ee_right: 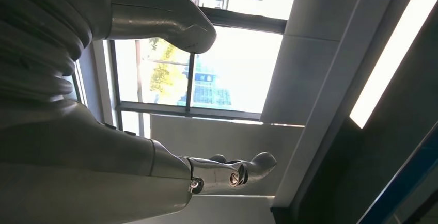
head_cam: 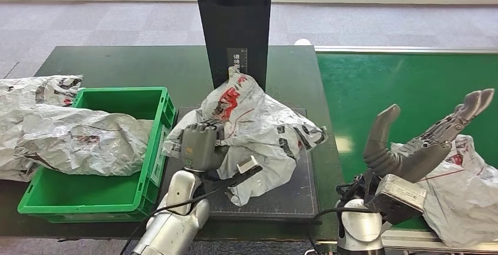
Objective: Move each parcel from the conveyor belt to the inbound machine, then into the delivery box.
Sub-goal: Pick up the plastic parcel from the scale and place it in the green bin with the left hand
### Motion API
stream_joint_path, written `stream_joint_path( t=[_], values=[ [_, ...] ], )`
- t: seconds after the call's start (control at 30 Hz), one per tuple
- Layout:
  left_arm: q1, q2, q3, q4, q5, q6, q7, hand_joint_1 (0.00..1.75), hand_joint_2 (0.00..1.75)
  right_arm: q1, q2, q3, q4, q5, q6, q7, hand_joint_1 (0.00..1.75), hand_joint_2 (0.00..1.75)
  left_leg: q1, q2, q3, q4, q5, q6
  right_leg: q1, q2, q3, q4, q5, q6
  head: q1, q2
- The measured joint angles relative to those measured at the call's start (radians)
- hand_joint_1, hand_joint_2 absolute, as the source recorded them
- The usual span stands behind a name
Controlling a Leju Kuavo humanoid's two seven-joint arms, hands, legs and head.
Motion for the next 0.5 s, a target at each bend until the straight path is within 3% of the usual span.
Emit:
stream_joint_path(
  t=[0.2, 0.5],
  values=[
    [0.050, -0.006, 0.218, -0.154, 0.020, 0.000, -0.135, 1.75, 1.75, 0.001, 0.000, 0.000, 0.000, 0.031, 0.000, -0.001, 0.00, 1.75, 0.000, 0.000, 0.000, 0.000, 0.000, 0.000, 0.000, 0.000, -0.001, 0.000, 0.000, 0.000, 0.000, 0.000],
    [0.078, -0.006, 0.381, -0.292, 0.059, 0.000, -0.183, 1.75, 1.75, 0.001, 0.000, 0.000, -0.001, 0.028, 0.000, -0.001, 0.00, 1.75, 0.000, 0.001, 0.000, 0.000, 0.000, 0.000, 0.000, 0.000, -0.001, 0.000, 0.000, 0.000, 0.000, 0.000]
  ],
)
